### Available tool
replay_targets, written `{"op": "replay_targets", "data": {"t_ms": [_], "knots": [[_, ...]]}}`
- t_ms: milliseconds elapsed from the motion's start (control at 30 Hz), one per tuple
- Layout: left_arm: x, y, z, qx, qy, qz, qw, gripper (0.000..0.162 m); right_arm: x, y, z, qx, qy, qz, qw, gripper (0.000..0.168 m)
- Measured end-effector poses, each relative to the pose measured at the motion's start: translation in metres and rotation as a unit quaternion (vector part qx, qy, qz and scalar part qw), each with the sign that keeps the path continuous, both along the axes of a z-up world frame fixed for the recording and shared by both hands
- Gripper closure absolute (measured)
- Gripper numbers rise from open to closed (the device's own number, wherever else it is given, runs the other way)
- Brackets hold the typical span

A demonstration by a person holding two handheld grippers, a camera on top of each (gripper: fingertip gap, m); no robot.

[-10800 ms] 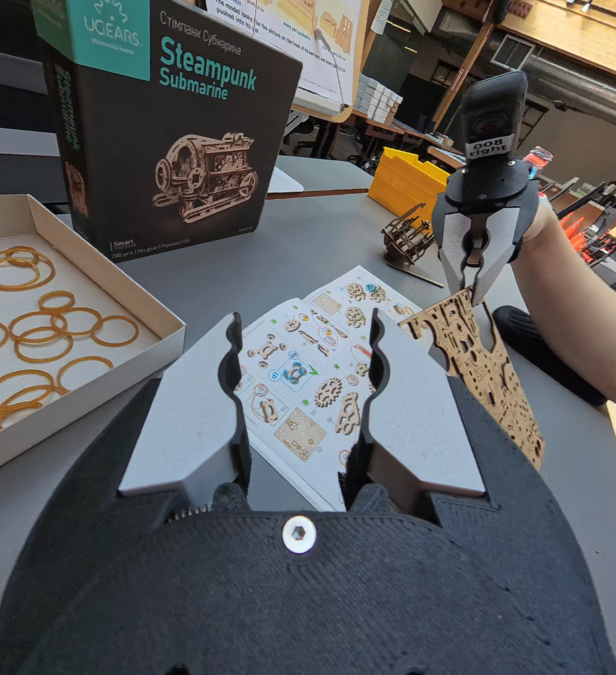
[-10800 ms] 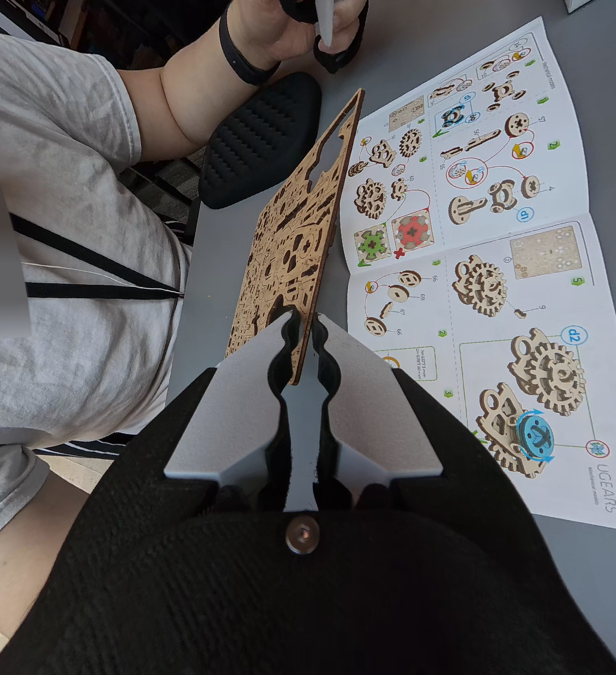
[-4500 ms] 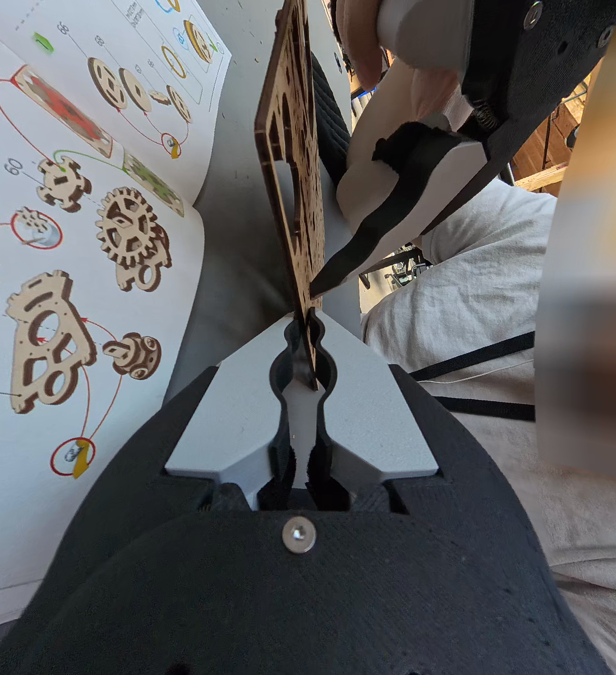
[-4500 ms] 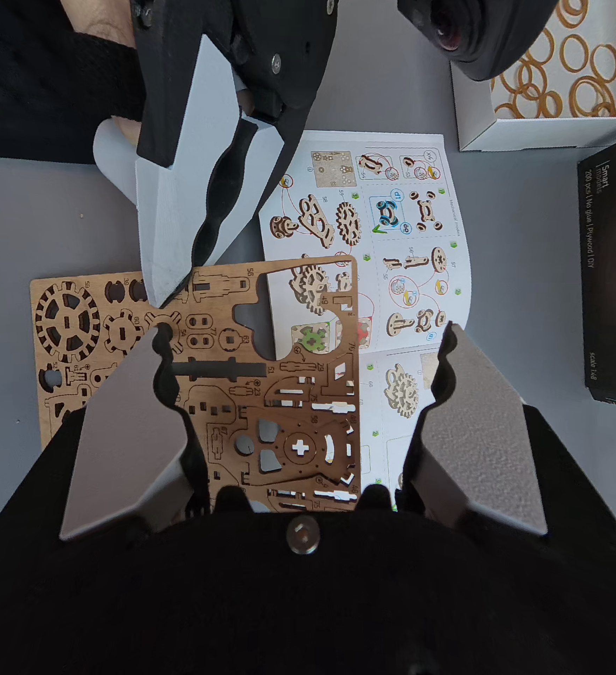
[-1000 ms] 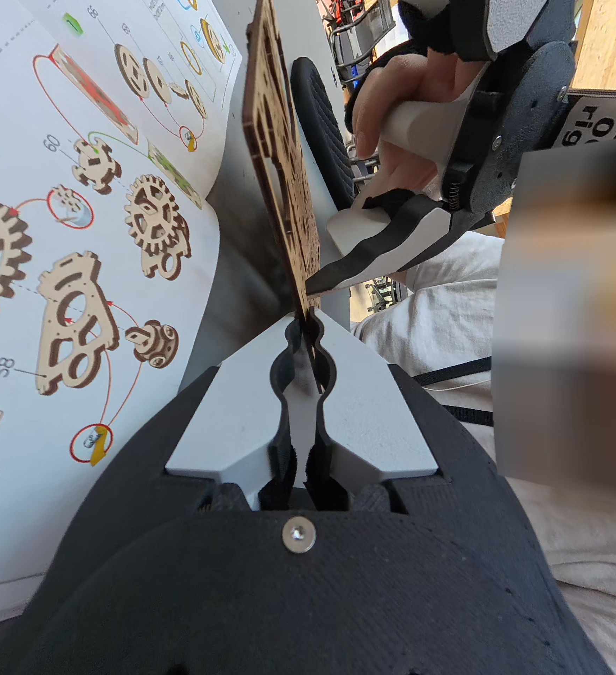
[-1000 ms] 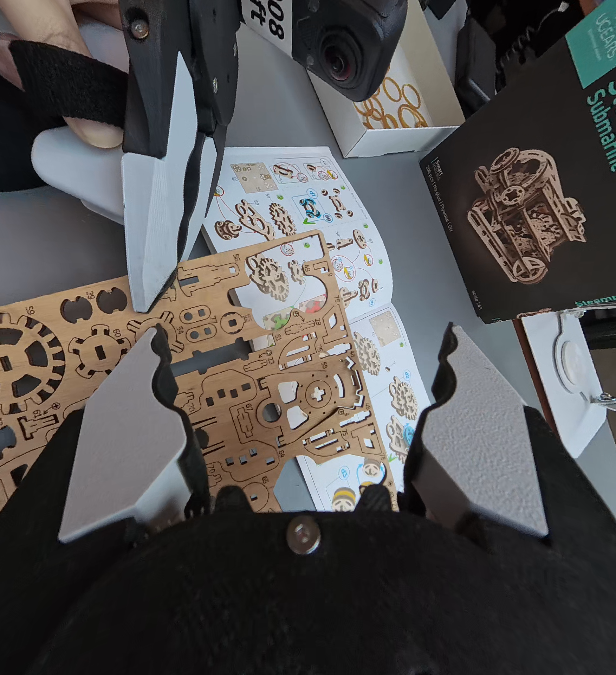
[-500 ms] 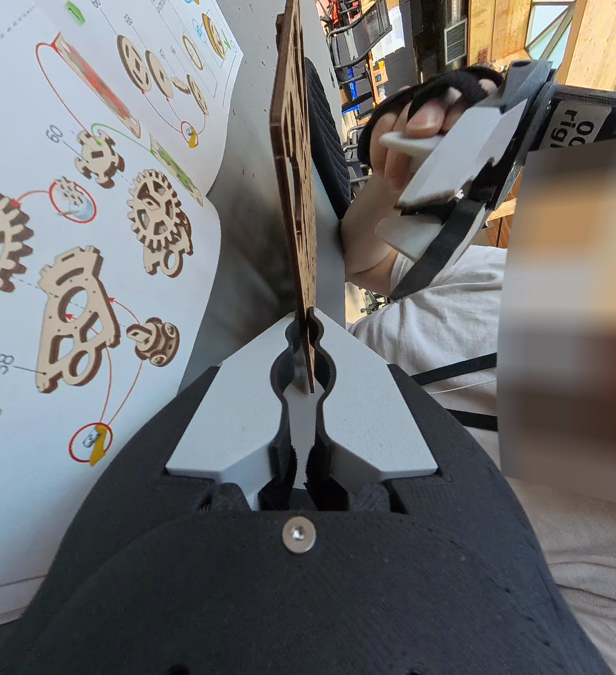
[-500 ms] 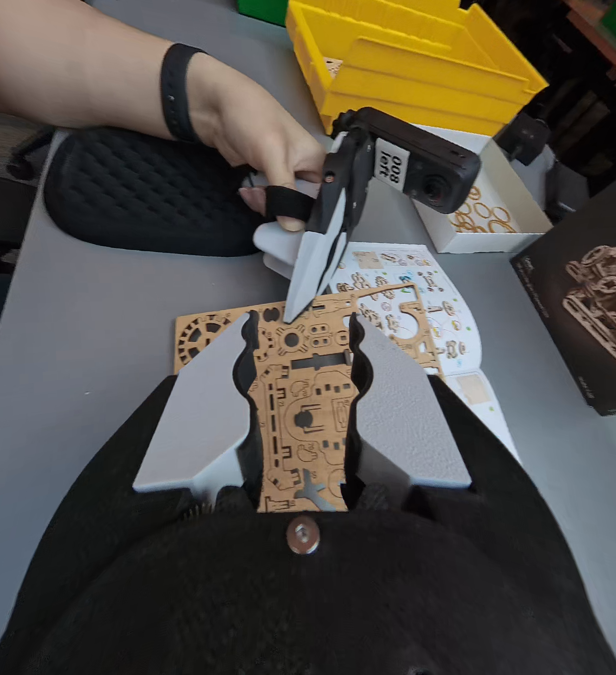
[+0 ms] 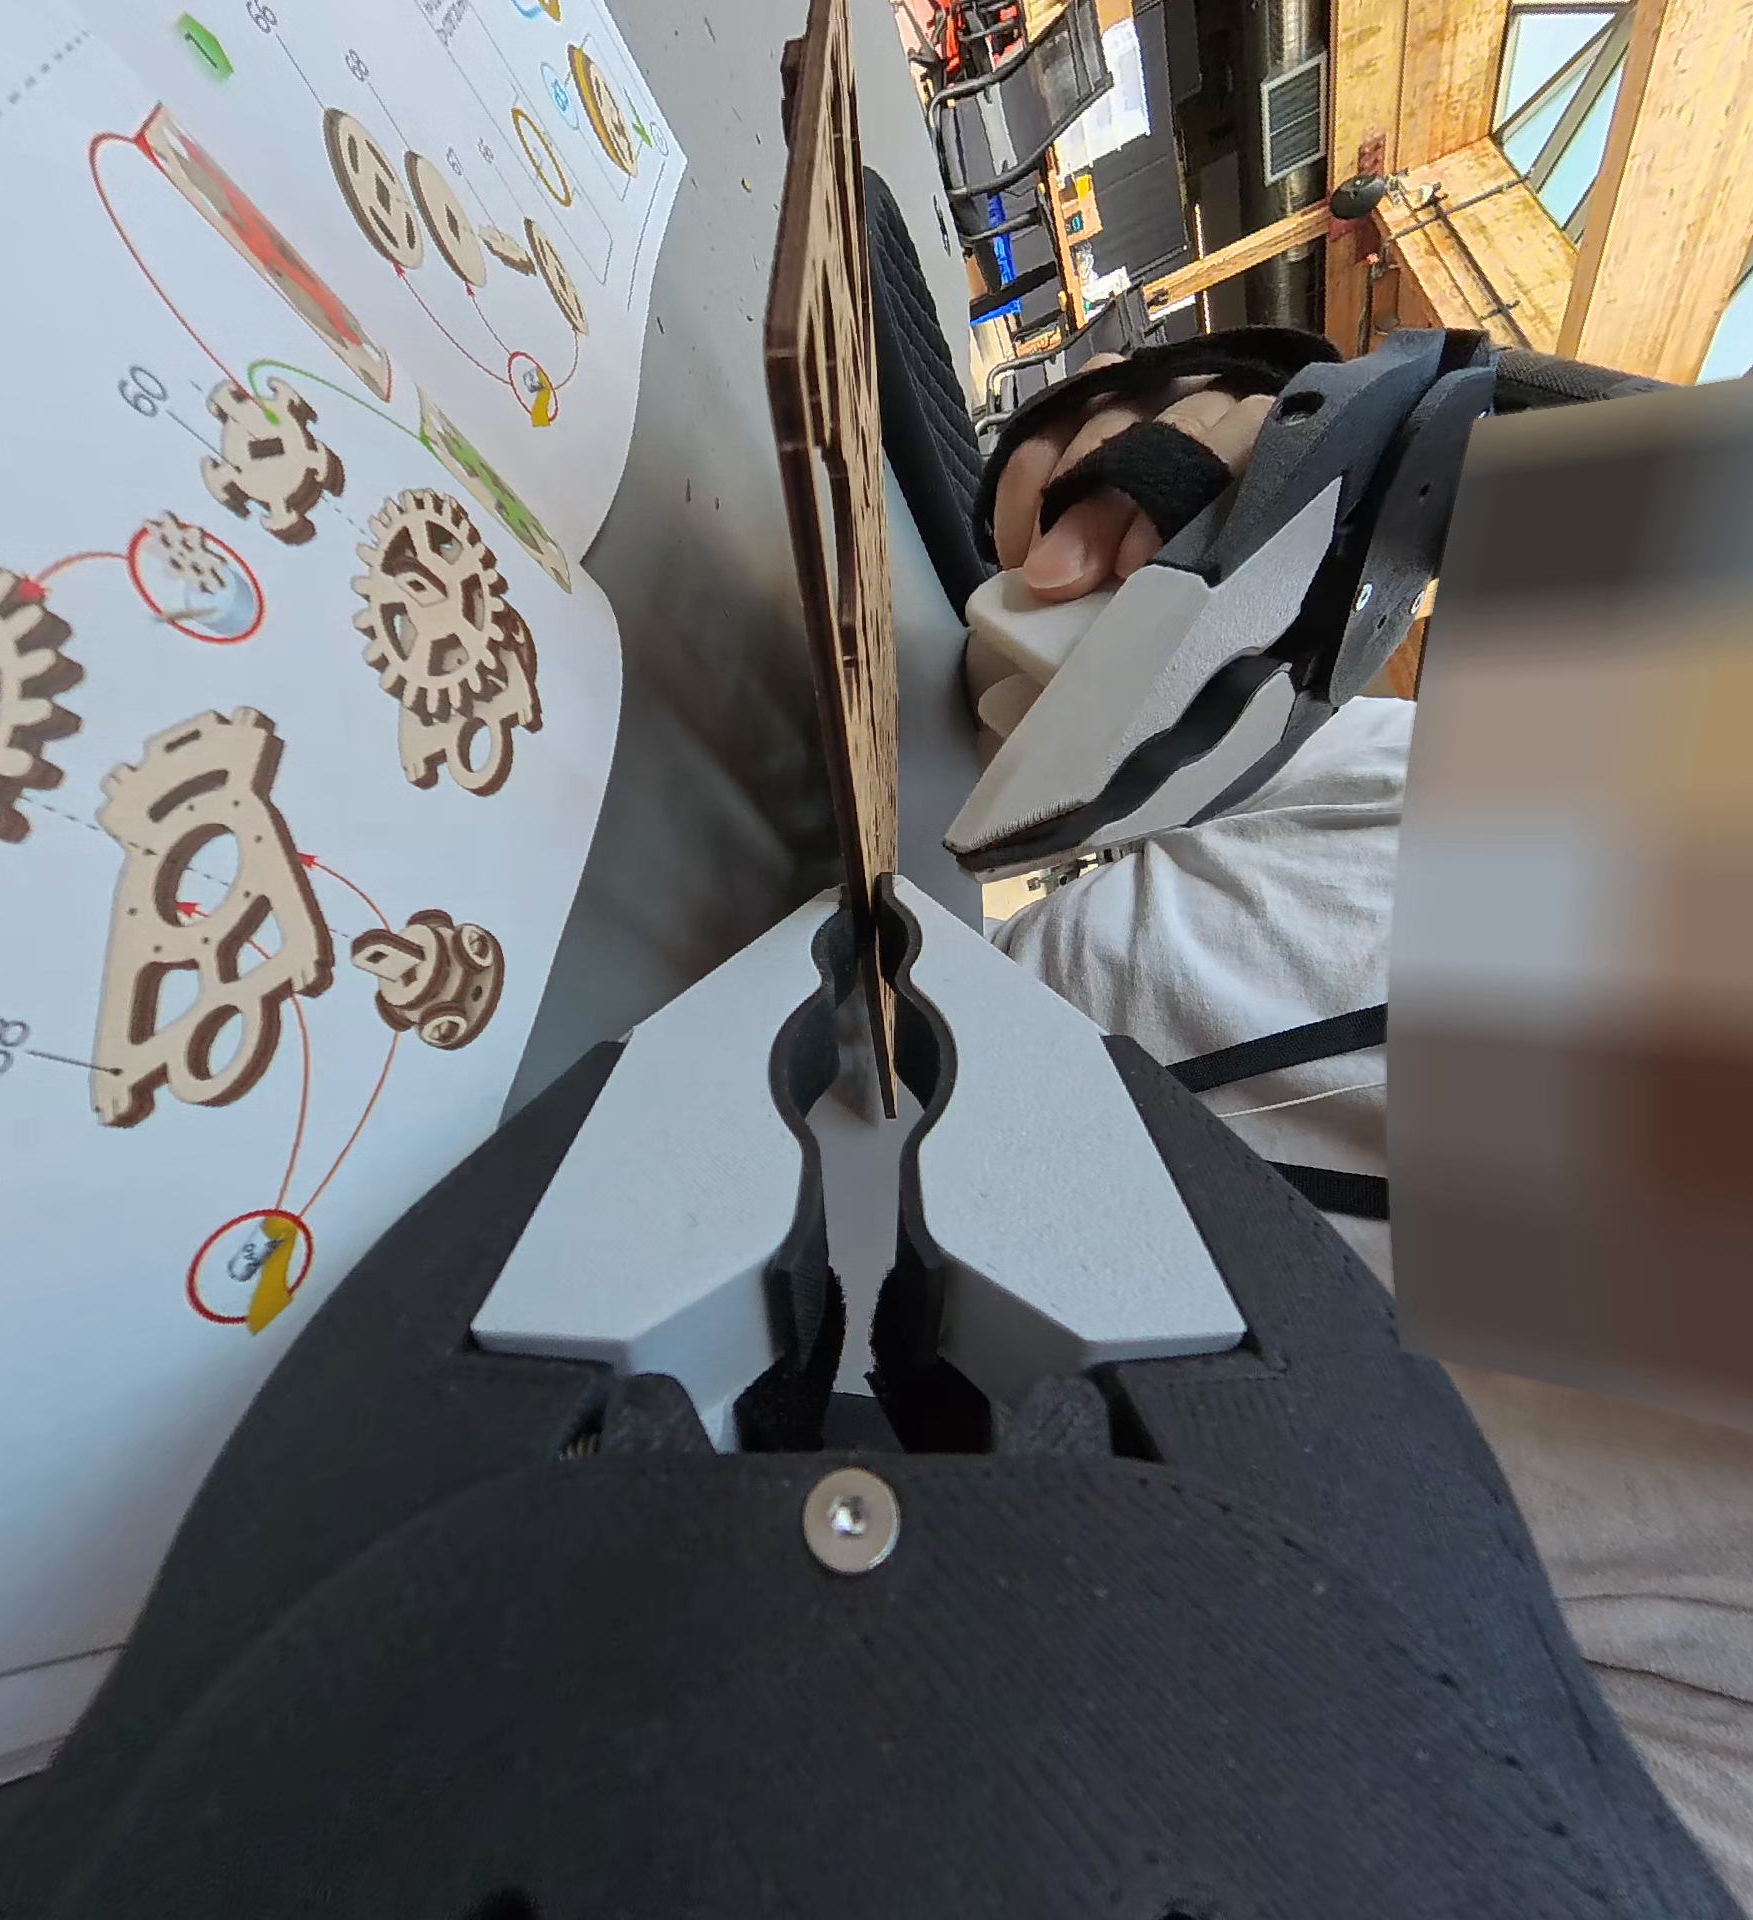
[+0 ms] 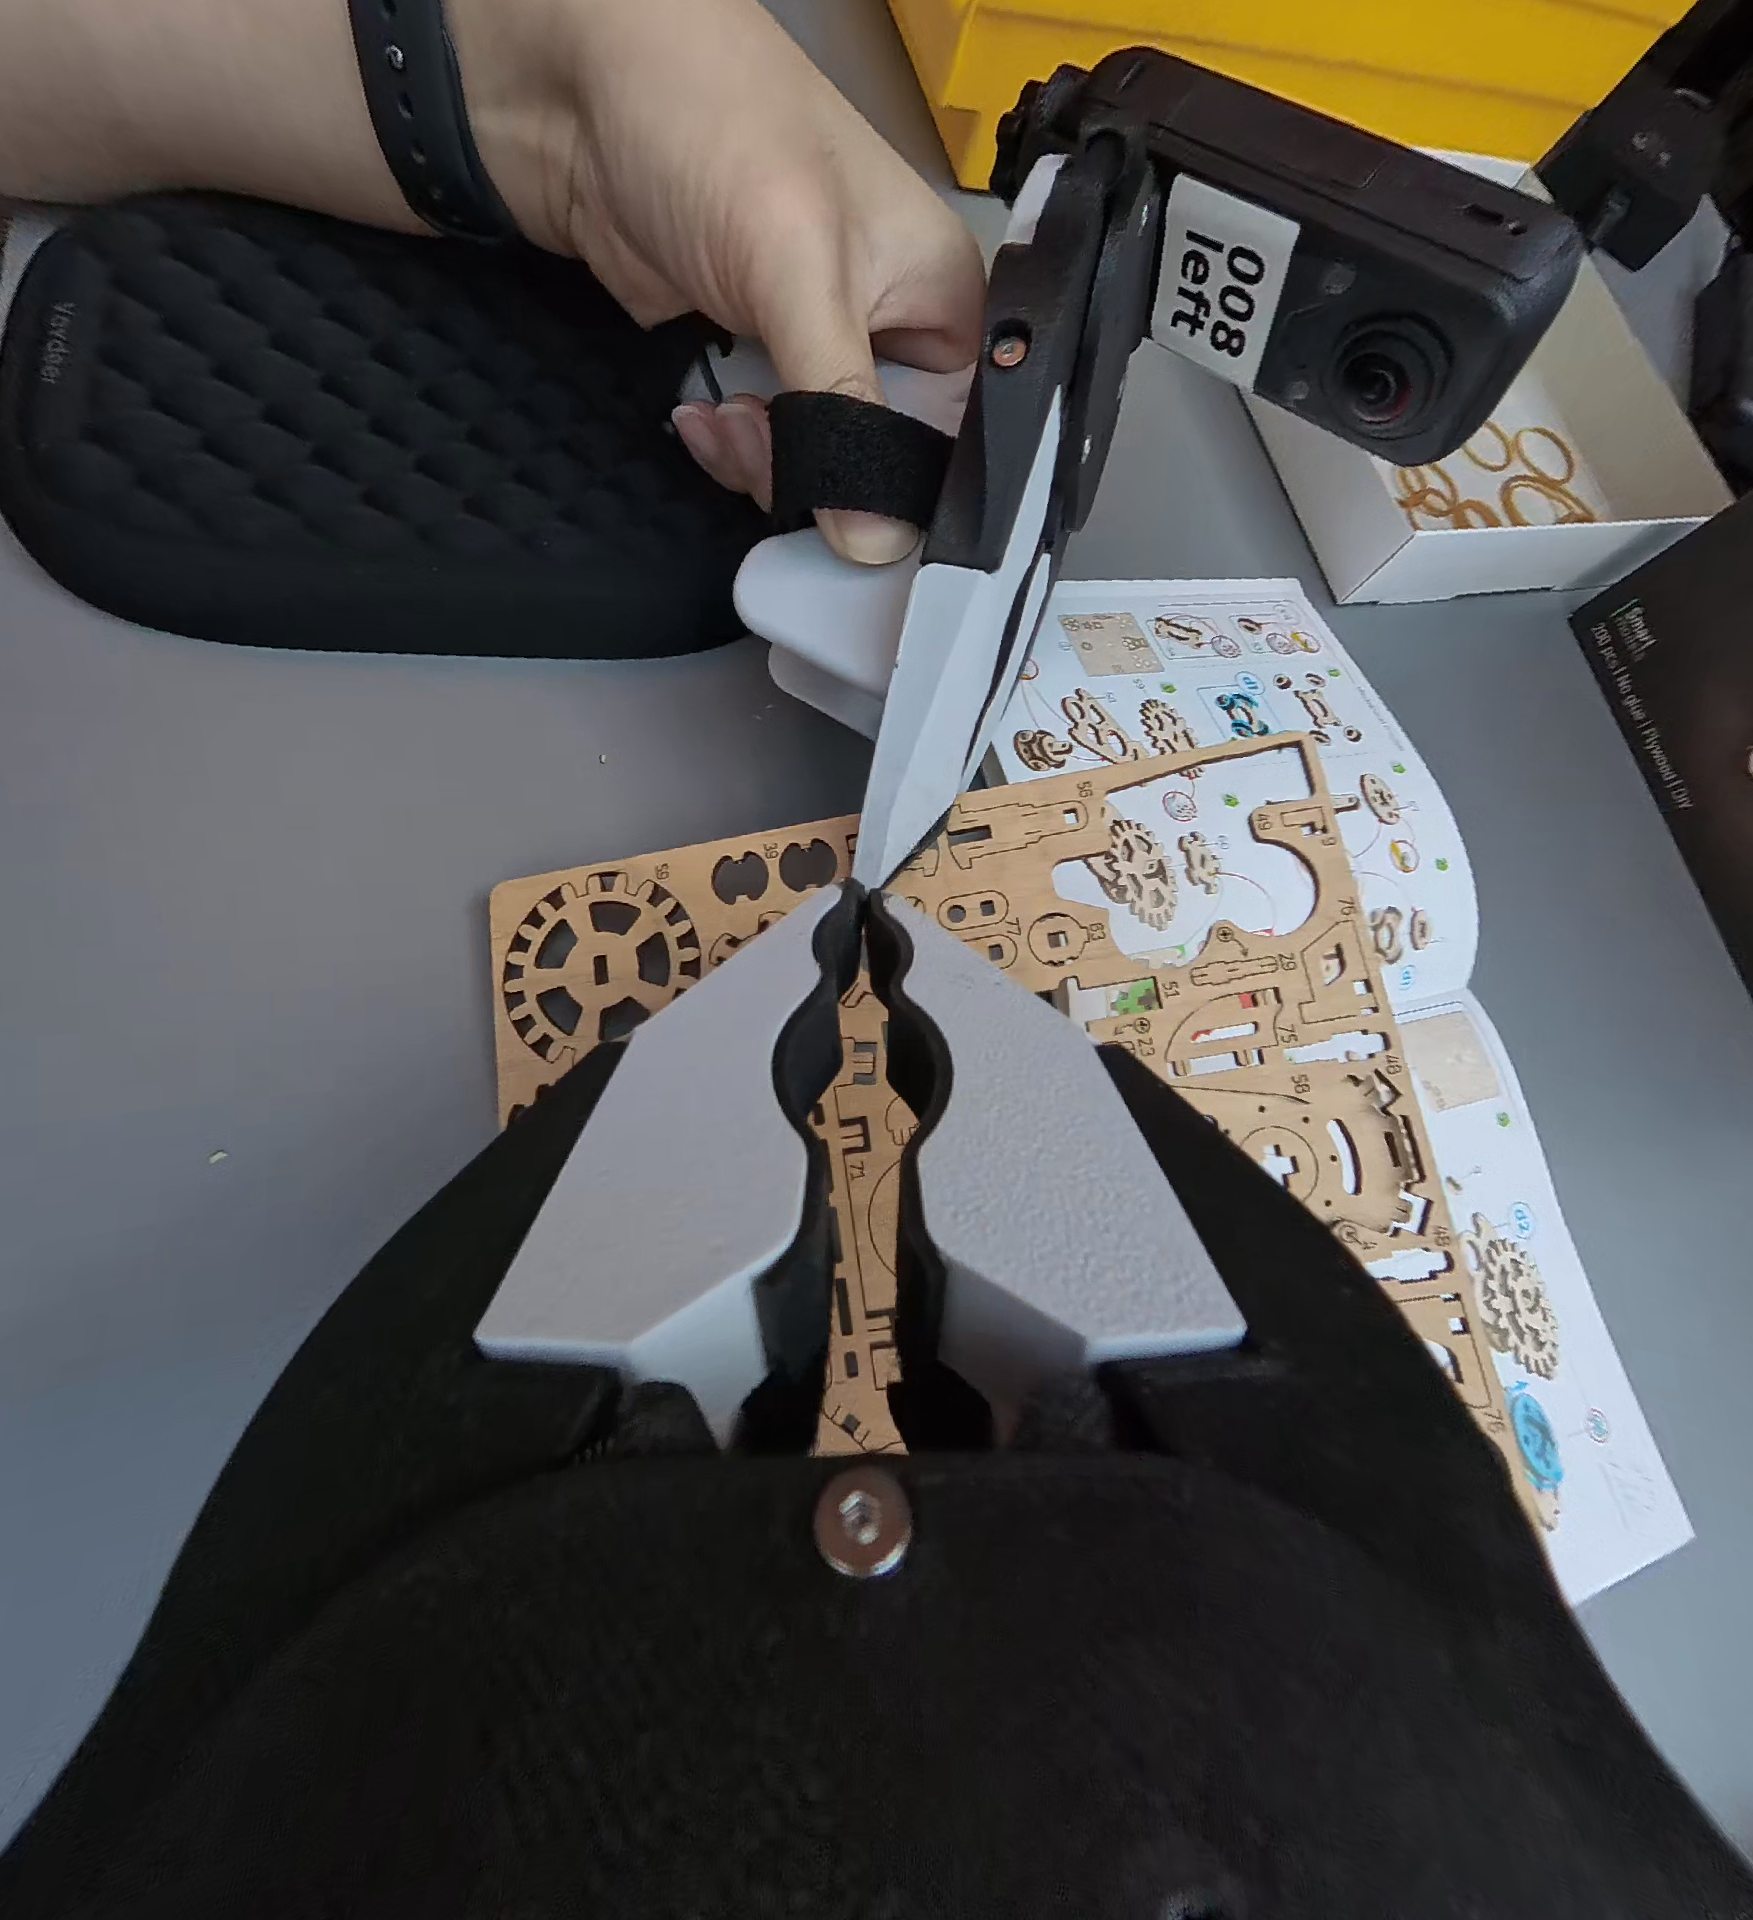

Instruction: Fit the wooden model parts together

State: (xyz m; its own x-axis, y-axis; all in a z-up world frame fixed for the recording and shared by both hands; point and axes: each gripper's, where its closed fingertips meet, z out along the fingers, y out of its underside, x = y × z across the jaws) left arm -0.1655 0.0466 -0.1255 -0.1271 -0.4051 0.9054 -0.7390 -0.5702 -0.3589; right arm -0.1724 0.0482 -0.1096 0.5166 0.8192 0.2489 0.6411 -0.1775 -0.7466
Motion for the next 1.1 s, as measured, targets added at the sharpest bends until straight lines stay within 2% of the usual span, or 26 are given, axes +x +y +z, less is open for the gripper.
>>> {"op": "replay_targets", "data": {"t_ms": [33, 233, 1100], "knots": [[0.000, 0.000, 0.000, 0.000, 0.000, 0.000, 1.000, 0.162, 0.001, 0.003, 0.000, 0.016, -0.010, -0.005, 1.000, 0.168], [0.000, 0.000, 0.000, -0.001, 0.000, 0.000, 1.000, 0.162, 0.003, 0.005, -0.015, 0.008, -0.045, -0.008, 0.999, 0.168], [-0.001, 0.001, -0.004, 0.028, 0.002, 0.000, 1.000, 0.161, 0.004, 0.005, -0.021, -0.020, -0.028, -0.025, 0.999, 0.168]]}}
